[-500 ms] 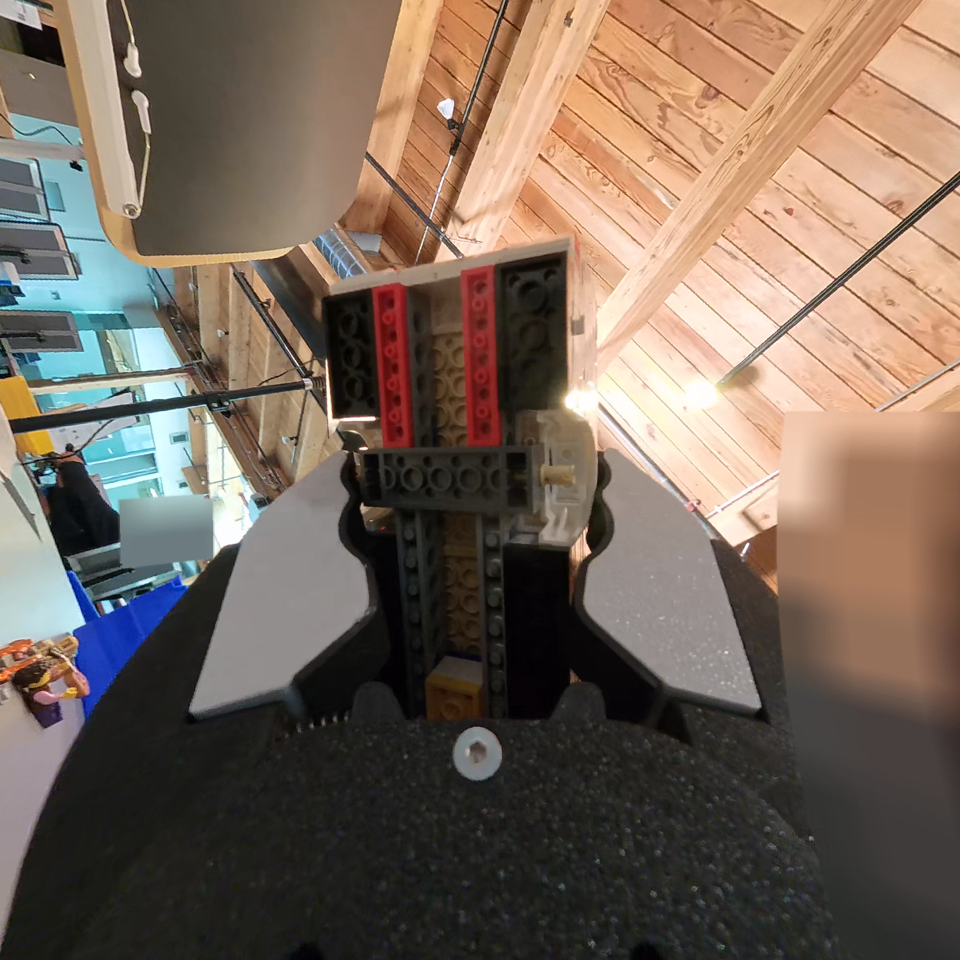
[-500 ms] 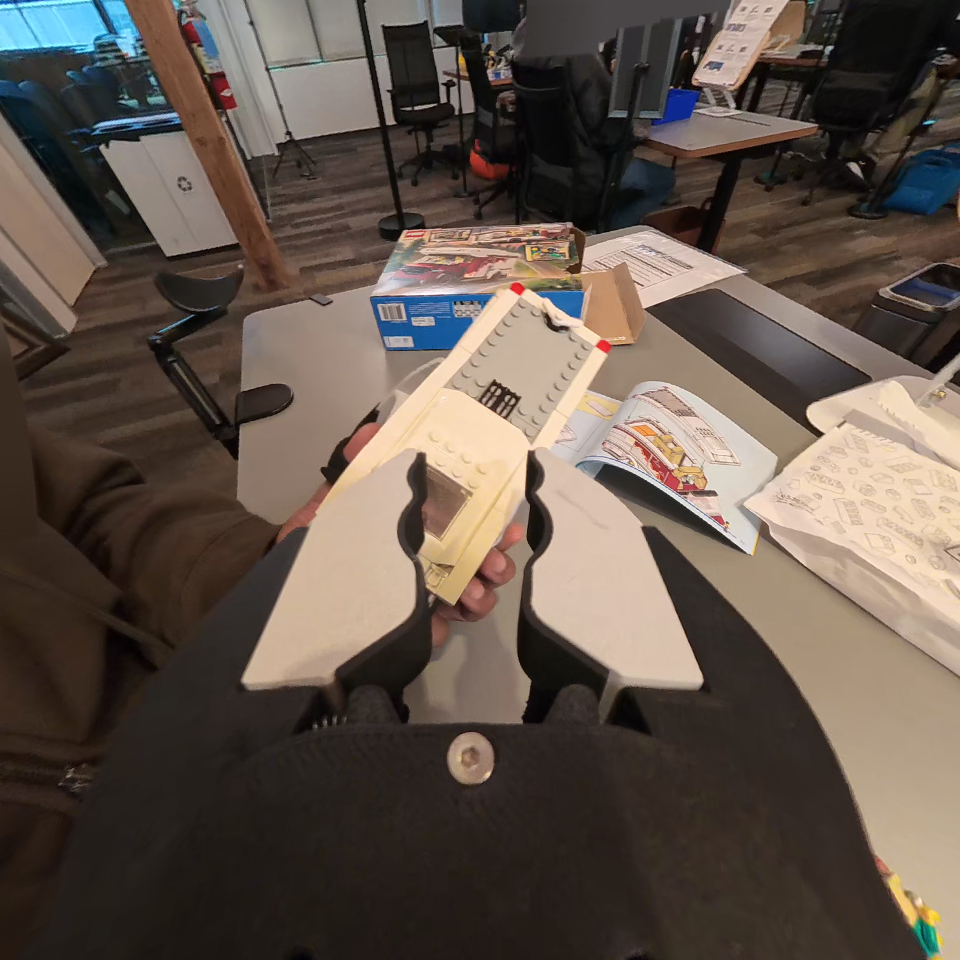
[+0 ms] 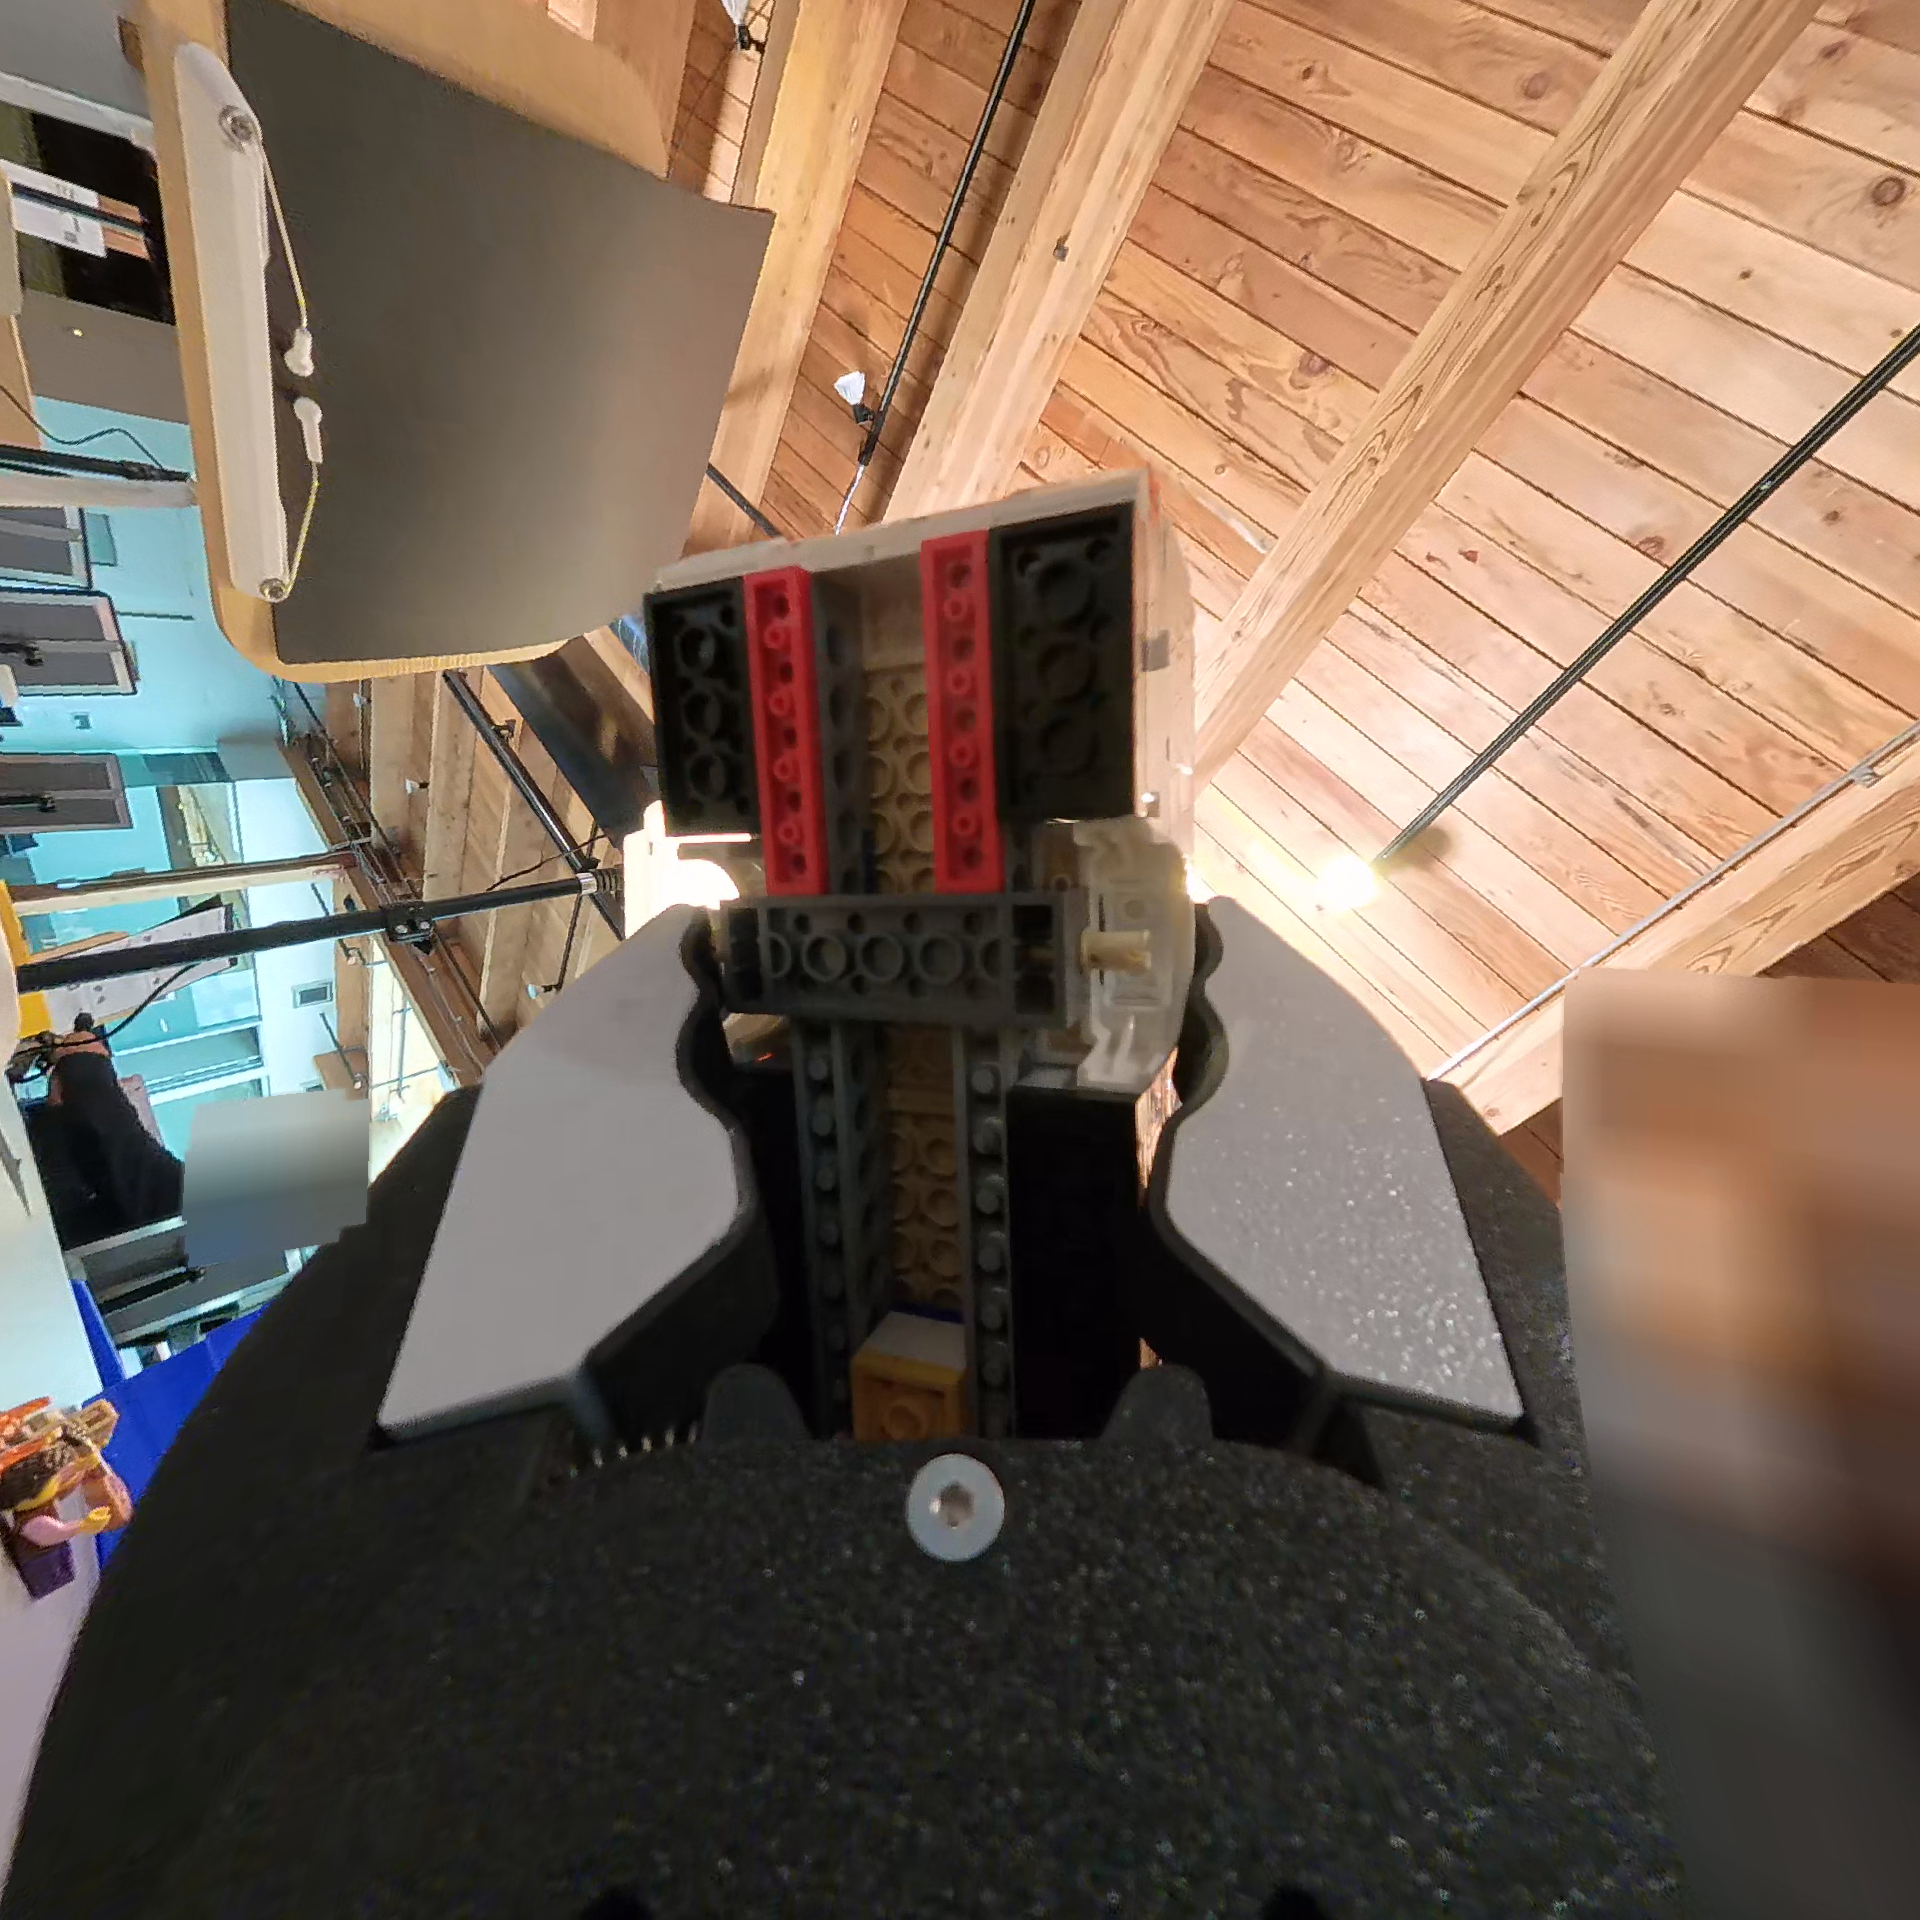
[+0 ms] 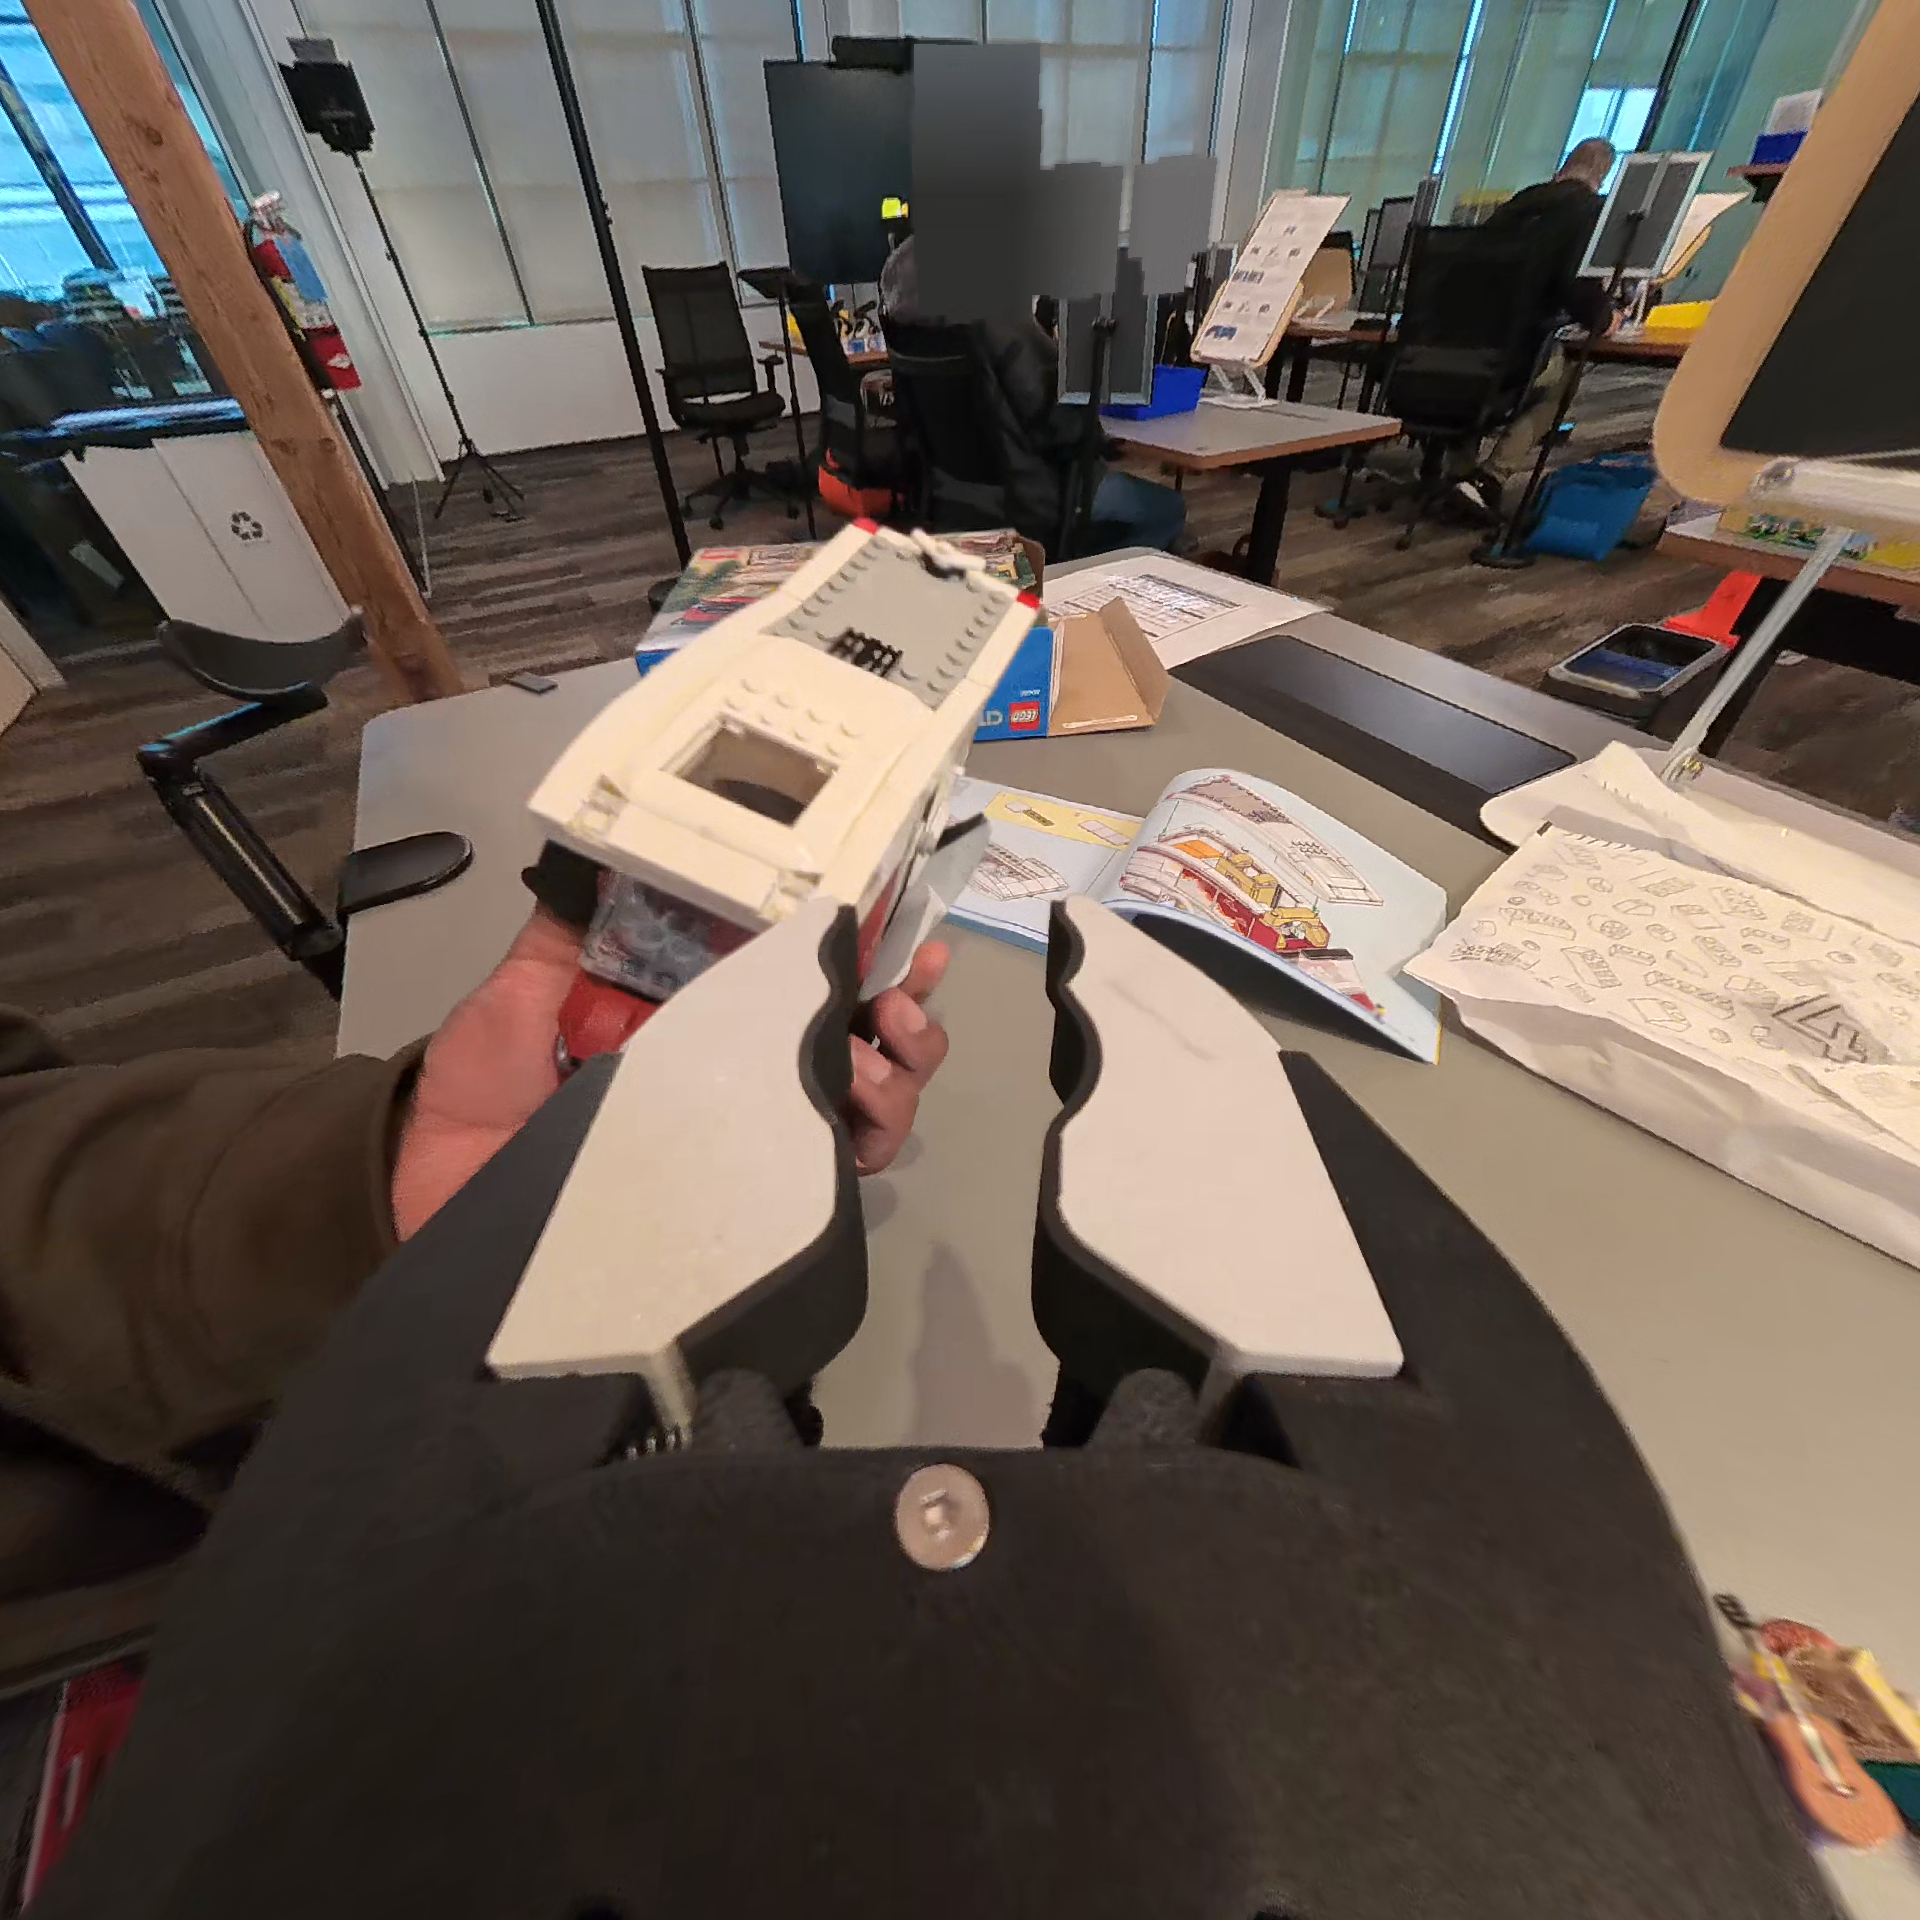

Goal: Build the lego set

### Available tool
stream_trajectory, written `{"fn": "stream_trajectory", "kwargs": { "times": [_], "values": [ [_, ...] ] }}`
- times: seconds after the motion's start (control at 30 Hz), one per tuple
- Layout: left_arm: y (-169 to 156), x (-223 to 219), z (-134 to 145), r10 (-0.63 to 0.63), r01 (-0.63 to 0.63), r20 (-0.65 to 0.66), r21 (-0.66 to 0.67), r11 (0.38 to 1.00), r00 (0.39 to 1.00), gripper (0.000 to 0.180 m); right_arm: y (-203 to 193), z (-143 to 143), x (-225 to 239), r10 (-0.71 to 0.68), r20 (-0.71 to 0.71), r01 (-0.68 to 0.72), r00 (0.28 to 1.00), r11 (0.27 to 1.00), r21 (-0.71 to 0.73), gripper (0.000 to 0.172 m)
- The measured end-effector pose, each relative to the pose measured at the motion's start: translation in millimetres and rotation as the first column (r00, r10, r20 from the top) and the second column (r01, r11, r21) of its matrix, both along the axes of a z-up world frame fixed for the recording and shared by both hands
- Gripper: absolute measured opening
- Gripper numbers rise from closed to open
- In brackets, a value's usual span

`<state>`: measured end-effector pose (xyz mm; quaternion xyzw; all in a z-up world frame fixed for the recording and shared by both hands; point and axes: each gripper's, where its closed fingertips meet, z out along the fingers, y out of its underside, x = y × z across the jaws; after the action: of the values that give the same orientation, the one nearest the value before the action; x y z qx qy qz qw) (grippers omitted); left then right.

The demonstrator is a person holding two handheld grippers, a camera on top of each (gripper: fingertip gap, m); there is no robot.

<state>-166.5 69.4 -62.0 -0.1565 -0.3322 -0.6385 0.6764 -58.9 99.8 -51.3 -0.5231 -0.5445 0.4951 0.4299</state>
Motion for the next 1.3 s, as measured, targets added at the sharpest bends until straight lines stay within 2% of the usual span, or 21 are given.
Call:
{"fn": "stream_trajectory", "kwargs": {
  "times": [0.17, 0.33, 0.47, 0.63, 0.87, 1.03, 1.3],
  "values": [
    [-6, -8, 0, 0.012, -0.013, 0.019, 0.039, 0.999, 1.000, 0.085, 7, -34, -5, -0.007, -0.042, 0.005, 0.999, 0.999, -0.054, 0.036],
    [-10, -14, 6, 0.044, -0.043, -0.015, 0.062, 0.997, 0.999, 0.085, 20, -52, -1, -0.058, -0.125, 0.048, 0.990, 0.995, -0.083, 0.035],
    [-10, -17, 7, 0.049, -0.048, -0.014, 0.073, 0.996, 0.999, 0.085, 19, -48, 4, -0.063, -0.145, 0.061, 0.988, 0.998, -0.018, 0.038],
    [-7, -14, 8, 0.013, -0.011, -0.027, 0.091, 0.996, 1.000, 0.085, 8, -47, 3, -0.024, -0.163, 0.022, 0.986, 1.000, -0.015, 0.043],
    [-8, -14, 8, 0.016, -0.012, -0.049, 0.091, 0.996, 0.999, 0.085, 7, -50, 3, -0.035, -0.149, 0.043, 0.988, 0.998, 0.047, 0.045],
    [-14, -21, 9, 0.048, -0.043, -0.051, 0.092, 0.995, 0.998, 0.085, 10, -51, 3, -0.041, -0.144, 0.045, 0.989, 0.999, 0.021, 0.045],
    [-13, -20, 10, 0.028, -0.022, -0.056, 0.100, 0.995, 0.998, 0.085, 10, -51, 2, -0.037, -0.141, 0.039, 0.989, 0.999, 0.012, 0.046]
  ]
}}
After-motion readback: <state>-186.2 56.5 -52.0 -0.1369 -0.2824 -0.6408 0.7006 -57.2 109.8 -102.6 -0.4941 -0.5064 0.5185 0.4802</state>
